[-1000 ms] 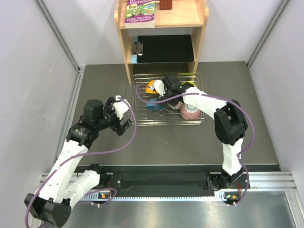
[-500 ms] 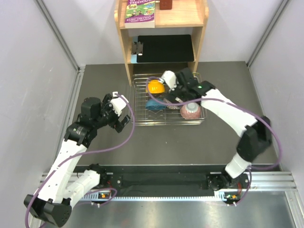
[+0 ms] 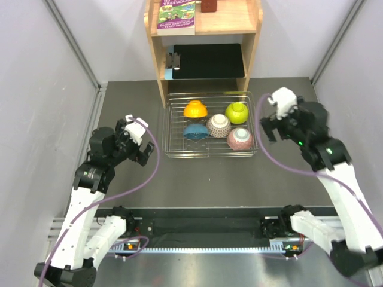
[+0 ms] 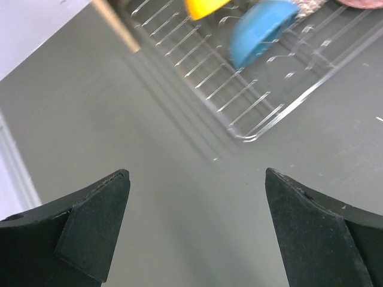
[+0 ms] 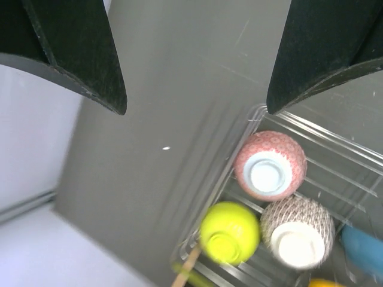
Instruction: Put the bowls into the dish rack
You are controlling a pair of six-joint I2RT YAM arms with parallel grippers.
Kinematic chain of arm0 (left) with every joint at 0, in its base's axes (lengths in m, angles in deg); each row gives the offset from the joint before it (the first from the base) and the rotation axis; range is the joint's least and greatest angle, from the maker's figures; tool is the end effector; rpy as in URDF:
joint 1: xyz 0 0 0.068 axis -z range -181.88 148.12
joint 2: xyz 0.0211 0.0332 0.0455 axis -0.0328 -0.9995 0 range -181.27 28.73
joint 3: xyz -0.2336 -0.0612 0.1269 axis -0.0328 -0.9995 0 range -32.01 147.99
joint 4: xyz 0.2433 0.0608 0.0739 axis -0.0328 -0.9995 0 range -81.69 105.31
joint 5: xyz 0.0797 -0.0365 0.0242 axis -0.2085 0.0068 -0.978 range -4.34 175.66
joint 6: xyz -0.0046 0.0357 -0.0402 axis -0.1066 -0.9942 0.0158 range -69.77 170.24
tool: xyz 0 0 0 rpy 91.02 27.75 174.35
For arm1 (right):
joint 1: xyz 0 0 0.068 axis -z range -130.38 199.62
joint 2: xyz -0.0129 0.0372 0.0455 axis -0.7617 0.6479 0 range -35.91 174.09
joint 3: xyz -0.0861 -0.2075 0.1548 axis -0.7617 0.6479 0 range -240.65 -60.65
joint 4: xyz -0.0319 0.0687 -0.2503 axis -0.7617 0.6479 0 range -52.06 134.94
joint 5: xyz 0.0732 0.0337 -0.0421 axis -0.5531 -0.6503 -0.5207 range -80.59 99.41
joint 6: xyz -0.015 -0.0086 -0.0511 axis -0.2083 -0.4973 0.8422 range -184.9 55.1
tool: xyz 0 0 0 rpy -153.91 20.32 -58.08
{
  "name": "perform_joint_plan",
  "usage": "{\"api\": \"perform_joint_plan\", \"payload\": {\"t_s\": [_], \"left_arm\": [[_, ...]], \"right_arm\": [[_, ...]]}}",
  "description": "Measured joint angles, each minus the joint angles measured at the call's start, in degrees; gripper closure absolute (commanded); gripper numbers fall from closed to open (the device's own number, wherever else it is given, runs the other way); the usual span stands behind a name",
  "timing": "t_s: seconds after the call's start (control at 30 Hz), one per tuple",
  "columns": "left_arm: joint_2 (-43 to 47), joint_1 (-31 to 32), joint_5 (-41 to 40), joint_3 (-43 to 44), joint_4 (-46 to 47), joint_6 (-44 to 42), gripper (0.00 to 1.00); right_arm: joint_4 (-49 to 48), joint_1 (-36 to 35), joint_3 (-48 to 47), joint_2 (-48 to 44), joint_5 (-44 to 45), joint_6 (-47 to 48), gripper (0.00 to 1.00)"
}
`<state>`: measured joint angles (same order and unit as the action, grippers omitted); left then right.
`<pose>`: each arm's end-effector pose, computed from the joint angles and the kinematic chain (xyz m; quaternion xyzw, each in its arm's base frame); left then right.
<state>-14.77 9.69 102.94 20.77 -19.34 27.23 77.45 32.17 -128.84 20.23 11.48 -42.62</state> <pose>0.1529 -0.0422 0.3476 0.3250 0.7739 -0.0737 0.5385 0.1885 0.0579 0.3920 -0.2815 0.8069 -0.0373 0.5179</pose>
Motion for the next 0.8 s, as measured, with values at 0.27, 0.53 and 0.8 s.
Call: {"api": "perform_joint_plan", "payload": {"t_s": [0.27, 0.53, 0.8], "left_arm": [[2.5, -11.3, 2.0, -6.8, 1.7, 1.5, 0.01], [-0.7, -23.7, 9.9, -8.5, 2.9, 2.2, 0.01], [1.0, -25.4, 13.9, -9.2, 4.3, 2.3, 0.01]], "right_arm": [[-2.8, 4.8, 7.6, -23.8, 1.3, -1.9, 0.00], [-5.9, 8.0, 18.2, -26.7, 7.3, -3.5, 0.00], [-10.5, 10.7, 19.1, -25.8, 8.6, -4.5, 0.00]]}}
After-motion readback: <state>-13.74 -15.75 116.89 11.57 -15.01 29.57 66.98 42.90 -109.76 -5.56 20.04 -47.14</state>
